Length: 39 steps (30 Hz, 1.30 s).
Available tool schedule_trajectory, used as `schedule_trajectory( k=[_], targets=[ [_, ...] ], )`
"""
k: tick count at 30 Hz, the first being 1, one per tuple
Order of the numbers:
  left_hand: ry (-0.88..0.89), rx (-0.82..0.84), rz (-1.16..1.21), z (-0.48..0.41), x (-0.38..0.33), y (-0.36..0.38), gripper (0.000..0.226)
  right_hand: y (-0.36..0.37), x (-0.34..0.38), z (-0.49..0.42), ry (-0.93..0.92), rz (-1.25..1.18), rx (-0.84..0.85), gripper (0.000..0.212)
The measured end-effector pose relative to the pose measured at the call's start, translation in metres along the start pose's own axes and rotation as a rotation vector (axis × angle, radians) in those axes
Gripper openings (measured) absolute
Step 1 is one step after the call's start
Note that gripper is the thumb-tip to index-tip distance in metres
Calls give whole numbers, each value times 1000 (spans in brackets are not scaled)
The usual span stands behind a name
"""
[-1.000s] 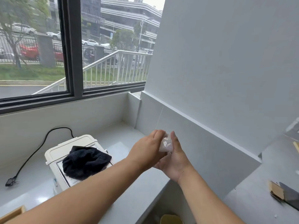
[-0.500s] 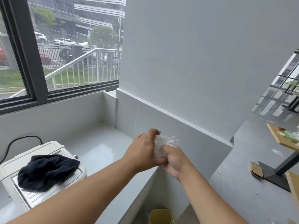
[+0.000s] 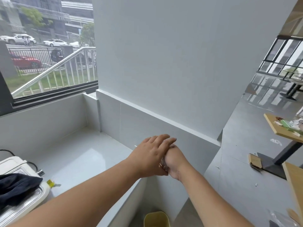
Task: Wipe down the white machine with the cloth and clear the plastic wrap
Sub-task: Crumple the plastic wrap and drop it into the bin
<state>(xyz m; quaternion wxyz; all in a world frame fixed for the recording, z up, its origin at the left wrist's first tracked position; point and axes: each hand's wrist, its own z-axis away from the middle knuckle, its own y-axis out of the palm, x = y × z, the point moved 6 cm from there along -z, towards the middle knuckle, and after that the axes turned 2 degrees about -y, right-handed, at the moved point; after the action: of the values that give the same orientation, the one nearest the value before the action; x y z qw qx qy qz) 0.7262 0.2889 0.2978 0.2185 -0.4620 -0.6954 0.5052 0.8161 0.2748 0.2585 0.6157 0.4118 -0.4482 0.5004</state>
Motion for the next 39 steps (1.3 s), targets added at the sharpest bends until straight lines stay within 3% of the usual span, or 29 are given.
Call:
schedule_trajectory(
  k=[2, 5, 10, 14, 18, 25, 31, 39],
  targets=[
    [-36, 14, 31, -11, -3, 10, 120, -14, -7, -6, 21, 11, -21, 36],
    [-43, 7, 52, -28, -12, 23, 105, -35, -11, -11, 29, 24, -52, 39],
    [-54, 9, 96, -46, -16, 43, 81, -65, -17, -17, -19, -8, -90, 17],
    [-77, 3, 127, -45, -9, 49, 74, -67, -16, -18, -39, -141, 37, 21],
    [-96, -43, 95, -36, 8, 40, 70, -55, -13, -20, -17, -351, 210, 38],
    [-212, -122, 130, -25, 31, 25, 51, -38, -19, -25, -35, -338, 289, 44],
    [-256, -68, 162, -15, 45, 52, 56, -59, -50, -36, 22, -301, 76, 44],
    [-315, 133, 137, 14, 66, 136, 89, -95, -103, -50, 10, 275, -258, 33]
  ],
)
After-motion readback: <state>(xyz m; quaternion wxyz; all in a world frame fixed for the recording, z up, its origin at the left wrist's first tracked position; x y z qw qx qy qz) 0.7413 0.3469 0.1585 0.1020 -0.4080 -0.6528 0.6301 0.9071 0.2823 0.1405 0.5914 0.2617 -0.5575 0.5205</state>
